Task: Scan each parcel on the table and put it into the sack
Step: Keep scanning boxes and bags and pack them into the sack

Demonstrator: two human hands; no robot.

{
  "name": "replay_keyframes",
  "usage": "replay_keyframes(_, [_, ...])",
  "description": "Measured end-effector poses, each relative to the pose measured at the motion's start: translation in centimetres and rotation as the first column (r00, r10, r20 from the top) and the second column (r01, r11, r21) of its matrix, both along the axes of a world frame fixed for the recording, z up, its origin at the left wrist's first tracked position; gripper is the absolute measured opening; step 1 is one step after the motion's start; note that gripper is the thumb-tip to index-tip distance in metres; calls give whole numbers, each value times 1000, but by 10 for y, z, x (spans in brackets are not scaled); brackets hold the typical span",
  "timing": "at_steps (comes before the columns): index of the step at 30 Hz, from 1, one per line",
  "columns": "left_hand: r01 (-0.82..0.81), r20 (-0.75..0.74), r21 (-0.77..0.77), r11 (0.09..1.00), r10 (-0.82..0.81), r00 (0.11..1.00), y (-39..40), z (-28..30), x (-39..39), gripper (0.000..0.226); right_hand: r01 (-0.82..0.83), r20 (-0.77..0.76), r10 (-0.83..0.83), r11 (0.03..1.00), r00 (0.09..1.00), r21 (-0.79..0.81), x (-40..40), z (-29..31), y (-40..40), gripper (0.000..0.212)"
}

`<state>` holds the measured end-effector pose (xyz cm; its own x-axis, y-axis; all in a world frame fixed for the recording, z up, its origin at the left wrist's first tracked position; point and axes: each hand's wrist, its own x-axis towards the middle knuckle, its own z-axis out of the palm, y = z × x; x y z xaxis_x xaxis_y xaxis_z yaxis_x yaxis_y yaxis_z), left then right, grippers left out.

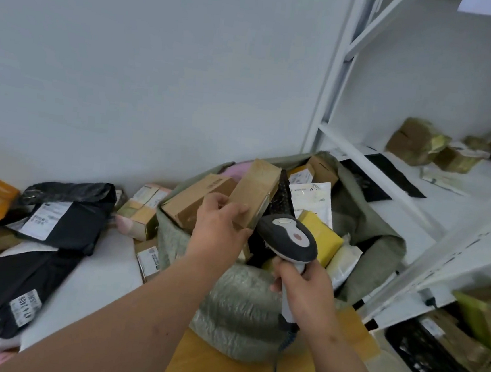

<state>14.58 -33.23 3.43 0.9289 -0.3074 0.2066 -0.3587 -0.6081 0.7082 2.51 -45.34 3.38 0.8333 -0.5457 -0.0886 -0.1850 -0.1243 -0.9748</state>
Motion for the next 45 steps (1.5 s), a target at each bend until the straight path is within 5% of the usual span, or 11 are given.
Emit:
replay_keyframes(5, [-15, 62, 88, 996, 10, 998, -17, -10, -2, 46, -63, -1, 63, 995, 998, 81, 6, 4, -25, 2])
replay_keyframes(9, [-11, 118, 240, 971, -18, 993, -32, -14, -11, 25, -107, -8, 108, 989, 994, 106, 9, 0, -43, 6])
replay_keyframes(14, [13, -86, 395, 919, 23, 996, -46, -15, -16, 44, -174, -2, 176, 976, 984, 131, 7, -5, -55, 8])
replay_keyframes(18, [80, -131, 517, 852, -14, 991, -59, -8, -20, 40, -198, -7, 201, 970, 980, 142, 5, -9, -62, 10])
replay_keyframes(22, [5, -90, 475, 880, 43, 995, -48, -9, -27, 43, -204, 5, 205, 968, 979, 147, 4, -8, -60, 7])
replay_keyframes(34, [-232, 46, 464, 855, 238, 970, 49, 5, -58, 44, -320, -64, 327, 942, 943, 106, -3, 5, 8, 12])
replay_keyframes(45, [-366, -129, 501, 784, 486, 864, 248, -29, -112, 43, -482, -169, 487, 873, 857, 69, -21, -9, 183, 8])
